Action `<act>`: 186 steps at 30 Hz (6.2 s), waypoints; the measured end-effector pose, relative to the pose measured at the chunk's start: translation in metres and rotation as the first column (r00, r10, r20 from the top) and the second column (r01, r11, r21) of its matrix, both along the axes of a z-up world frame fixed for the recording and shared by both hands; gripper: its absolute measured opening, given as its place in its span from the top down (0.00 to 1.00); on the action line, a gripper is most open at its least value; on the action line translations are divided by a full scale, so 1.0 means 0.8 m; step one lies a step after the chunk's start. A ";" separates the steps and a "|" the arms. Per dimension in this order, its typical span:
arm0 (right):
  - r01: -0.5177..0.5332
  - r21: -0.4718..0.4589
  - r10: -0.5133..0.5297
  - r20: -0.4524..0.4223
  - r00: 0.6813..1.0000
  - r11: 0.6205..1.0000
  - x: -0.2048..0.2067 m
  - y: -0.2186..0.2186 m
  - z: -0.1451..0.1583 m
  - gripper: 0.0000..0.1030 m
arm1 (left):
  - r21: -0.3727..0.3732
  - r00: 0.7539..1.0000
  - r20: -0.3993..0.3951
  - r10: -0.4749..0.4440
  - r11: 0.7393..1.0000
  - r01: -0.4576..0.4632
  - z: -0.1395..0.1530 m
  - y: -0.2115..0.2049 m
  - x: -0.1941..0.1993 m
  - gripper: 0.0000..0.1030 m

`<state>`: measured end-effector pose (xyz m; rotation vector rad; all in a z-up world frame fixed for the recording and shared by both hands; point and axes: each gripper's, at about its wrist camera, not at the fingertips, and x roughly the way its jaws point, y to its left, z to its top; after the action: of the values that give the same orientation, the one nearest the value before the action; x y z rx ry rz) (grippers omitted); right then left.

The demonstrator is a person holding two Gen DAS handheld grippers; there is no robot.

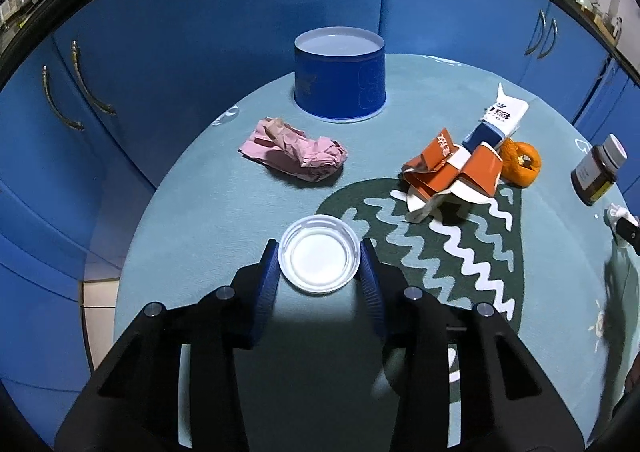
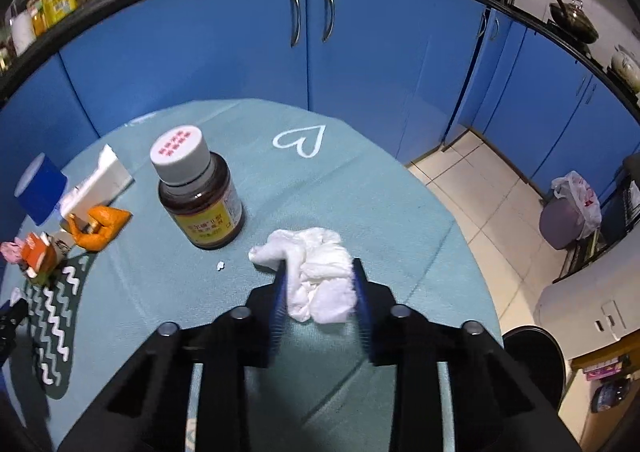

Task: Collect trash
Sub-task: 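Lift the tissue and round lid toward the bin, then carry the tissue and lid over the black bin and open both grippers, then move both grippers back from the bin to the table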

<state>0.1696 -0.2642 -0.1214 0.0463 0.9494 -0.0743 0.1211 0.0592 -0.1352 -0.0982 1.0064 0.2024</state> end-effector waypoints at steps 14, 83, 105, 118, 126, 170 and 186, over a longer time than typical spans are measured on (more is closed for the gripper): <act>-0.050 0.024 0.047 0.095 0.994 0.998 -0.052 0.003 0.056 0.76 | 0.001 0.995 0.088 -0.036 0.999 0.036 0.050 -0.020 -0.026 0.60; 0.353 0.157 -0.381 0.211 0.900 0.922 -0.271 -0.305 0.104 0.75 | 0.146 0.778 0.236 -0.582 0.813 0.564 0.165 -0.421 -0.108 0.60; 0.367 0.091 -0.378 0.281 0.882 0.926 -0.297 -0.324 0.104 0.06 | 0.179 0.715 0.232 -0.659 0.752 0.634 0.167 -0.490 -0.130 0.60; 0.411 0.139 -0.434 0.286 0.854 0.901 -0.317 -0.357 0.101 0.06 | 0.197 0.687 0.231 -0.690 0.724 0.661 0.169 -0.518 -0.141 0.60; 0.453 0.134 -0.472 0.284 0.834 0.881 -0.331 -0.379 0.101 0.06 | 0.194 0.648 0.237 -0.724 0.689 0.699 0.174 -0.552 -0.148 0.60; 0.388 0.120 -0.406 0.299 0.863 0.914 -0.291 -0.331 0.117 0.06 | 0.201 0.671 0.317 -0.671 0.739 0.644 0.207 -0.519 -0.129 0.17; 0.186 0.077 -0.199 0.253 0.947 0.980 -0.184 -0.188 0.121 0.06 | 0.203 0.841 0.315 -0.440 0.897 0.393 0.180 -0.305 -0.054 0.17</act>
<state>0.0227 -0.4144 -0.0246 0.1933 0.6815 -0.2194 0.0777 -0.1850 0.0086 0.2019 0.6287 -0.1504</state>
